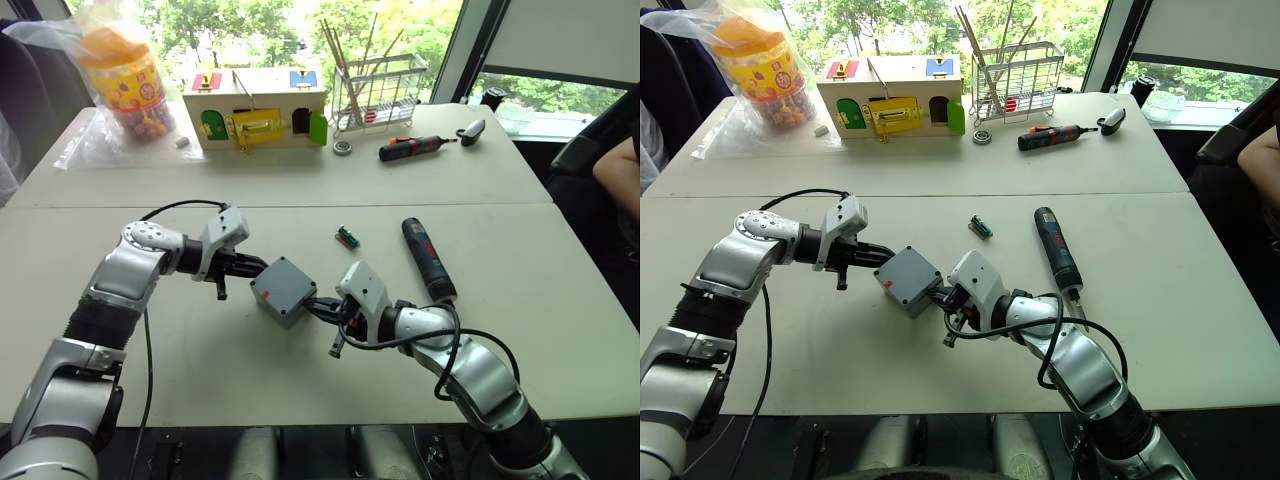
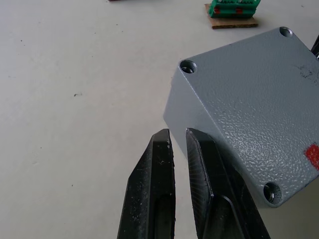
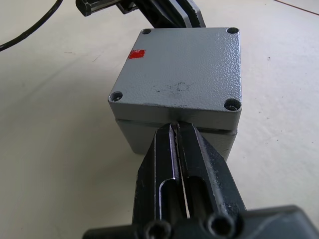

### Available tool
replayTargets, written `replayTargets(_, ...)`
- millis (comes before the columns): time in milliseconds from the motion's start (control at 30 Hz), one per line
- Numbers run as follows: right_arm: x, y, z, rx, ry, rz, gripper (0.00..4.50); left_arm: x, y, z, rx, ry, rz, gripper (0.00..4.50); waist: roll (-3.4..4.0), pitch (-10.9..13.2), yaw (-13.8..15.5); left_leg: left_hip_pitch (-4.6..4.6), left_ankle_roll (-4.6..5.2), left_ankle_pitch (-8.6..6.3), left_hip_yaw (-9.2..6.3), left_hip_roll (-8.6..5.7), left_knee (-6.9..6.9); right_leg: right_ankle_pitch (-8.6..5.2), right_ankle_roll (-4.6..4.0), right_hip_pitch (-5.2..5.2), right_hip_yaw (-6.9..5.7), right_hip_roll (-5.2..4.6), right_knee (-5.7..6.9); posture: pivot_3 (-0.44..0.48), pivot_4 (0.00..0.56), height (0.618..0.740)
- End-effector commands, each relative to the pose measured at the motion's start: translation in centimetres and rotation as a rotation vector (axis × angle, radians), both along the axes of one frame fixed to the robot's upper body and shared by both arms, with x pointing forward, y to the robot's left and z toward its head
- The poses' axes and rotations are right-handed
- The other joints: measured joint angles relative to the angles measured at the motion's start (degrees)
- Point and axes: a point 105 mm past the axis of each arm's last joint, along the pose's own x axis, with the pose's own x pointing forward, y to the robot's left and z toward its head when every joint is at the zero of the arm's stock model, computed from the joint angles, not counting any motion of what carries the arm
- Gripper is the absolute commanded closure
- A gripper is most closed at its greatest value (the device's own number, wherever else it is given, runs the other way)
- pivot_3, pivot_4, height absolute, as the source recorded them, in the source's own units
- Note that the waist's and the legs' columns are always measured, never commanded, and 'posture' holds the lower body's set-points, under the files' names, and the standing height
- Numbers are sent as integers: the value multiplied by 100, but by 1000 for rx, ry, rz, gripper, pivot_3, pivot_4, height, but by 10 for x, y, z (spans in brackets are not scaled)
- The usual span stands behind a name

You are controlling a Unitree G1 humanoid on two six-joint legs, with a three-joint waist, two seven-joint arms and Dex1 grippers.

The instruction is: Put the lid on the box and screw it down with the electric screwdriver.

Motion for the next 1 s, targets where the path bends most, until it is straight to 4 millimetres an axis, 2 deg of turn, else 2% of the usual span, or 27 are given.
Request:
replayTargets(33,1,2,14,30,-53,4,4456,0,-8,10,-14,-38,-32,4054,0,0,1,0,0,0,0,0,0,0,0,0,0,0,0,0,150,736)
replayTargets(433,2,0,17,27,-59,2,4456,-3,-16,9,-18,-29,-61,4054,0,0,1,0,0,0,0,0,0,0,0,0,0,0,0,0,150,736)
replayTargets(1000,0,0,11,17,-42,16,4456,1,-5,7,23,-46,-28,4054,0,0,3,0,0,0,0,0,0,0,0,0,0,0,0,0,150,736)
